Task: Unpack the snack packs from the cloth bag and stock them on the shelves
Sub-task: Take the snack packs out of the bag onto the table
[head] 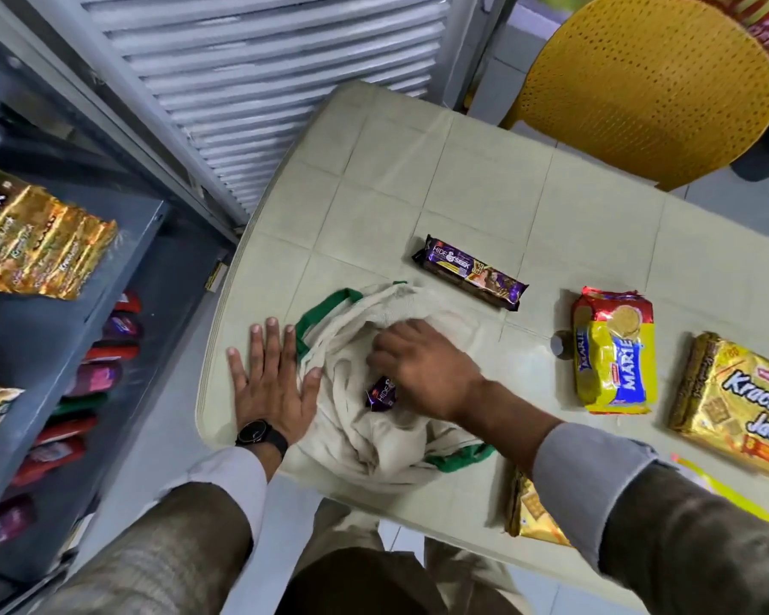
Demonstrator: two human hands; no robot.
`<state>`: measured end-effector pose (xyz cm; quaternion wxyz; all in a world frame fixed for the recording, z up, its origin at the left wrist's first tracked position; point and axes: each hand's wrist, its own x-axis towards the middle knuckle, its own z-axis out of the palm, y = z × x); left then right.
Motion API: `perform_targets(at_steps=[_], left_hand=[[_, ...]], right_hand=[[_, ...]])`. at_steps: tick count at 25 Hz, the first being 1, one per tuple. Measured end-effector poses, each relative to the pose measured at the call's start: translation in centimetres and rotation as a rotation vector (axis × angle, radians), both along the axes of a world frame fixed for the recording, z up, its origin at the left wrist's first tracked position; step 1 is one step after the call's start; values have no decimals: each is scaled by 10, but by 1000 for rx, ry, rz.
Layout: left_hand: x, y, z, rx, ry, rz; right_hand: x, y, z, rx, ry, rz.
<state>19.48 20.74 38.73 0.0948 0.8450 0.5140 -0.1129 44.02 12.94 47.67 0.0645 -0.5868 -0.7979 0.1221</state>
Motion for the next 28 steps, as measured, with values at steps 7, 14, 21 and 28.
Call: perform_targets(at_steps=[7,14,21,28], left_hand=[[-2,-1,-3,16,-18,1],[-2,-2,-5,7,-2,5],[-1,-3,-8,19,-28,-5],[3,-6,7,-83,-114,106]], right_hand=[[-2,-27,-10,-80,-116,-17],[5,-37,80,373,667,-823],[89,-74,-2,-139,-197,-1018],[46,-84,2,1,97,-1018]])
